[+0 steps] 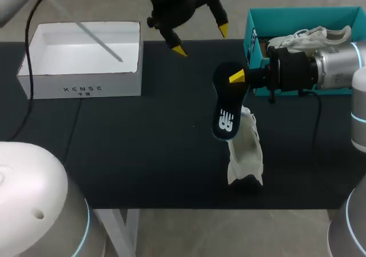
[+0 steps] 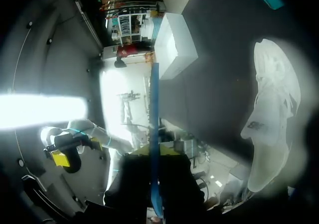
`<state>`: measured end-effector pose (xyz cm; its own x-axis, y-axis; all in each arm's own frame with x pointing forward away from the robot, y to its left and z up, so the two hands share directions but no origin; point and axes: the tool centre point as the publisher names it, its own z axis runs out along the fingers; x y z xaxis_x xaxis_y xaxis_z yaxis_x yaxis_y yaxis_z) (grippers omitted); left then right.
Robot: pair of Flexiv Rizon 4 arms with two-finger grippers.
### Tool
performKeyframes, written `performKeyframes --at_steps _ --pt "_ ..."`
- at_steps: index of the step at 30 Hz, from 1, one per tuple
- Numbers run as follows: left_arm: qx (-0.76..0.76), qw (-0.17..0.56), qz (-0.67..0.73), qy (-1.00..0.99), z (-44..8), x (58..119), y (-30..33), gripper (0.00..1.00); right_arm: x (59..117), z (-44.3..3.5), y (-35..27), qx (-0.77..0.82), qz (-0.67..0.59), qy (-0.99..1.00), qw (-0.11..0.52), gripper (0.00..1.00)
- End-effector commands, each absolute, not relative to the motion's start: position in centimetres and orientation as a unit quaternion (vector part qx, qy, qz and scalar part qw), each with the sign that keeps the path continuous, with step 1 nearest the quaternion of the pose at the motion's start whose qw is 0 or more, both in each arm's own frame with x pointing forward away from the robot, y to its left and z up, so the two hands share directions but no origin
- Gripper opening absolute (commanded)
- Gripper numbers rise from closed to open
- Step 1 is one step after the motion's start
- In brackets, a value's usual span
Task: Take the shoe out of the shoebox, open the shoe tongue, remove and reinsert the insole, then place the shoe into the shoebox
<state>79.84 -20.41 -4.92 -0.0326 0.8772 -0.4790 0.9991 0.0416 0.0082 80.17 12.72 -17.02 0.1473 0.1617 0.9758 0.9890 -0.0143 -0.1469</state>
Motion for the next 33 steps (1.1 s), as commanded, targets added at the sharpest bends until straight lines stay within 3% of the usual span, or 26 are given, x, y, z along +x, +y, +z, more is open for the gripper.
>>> performKeyframes --at_steps 1,9,11,33 --pt "0.575 0.385 -0.318 0.648 -6.4 79.1 -18.3 1.0 80.1 -17.0 12.7 -0.577 -0.419 -0.5 0.491 0.0" --pt "0.549 0.379 -0.376 0.643 -7.4 79.3 -18.4 1.0 80.1 -17.0 12.7 -0.577 -0.419 -0.5 0.491 0.0" --pt "0.563 0.35 -0.373 0.649 -7.4 79.4 -19.0 1.0 80.1 -17.0 12.7 -0.577 -0.419 -0.5 0.491 0.0" --pt "0.563 0.35 -0.373 0.649 -7.4 79.4 -19.0 1.0 80.1 -17.0 12.7 -0.577 -0.419 -0.5 0.491 0.0"
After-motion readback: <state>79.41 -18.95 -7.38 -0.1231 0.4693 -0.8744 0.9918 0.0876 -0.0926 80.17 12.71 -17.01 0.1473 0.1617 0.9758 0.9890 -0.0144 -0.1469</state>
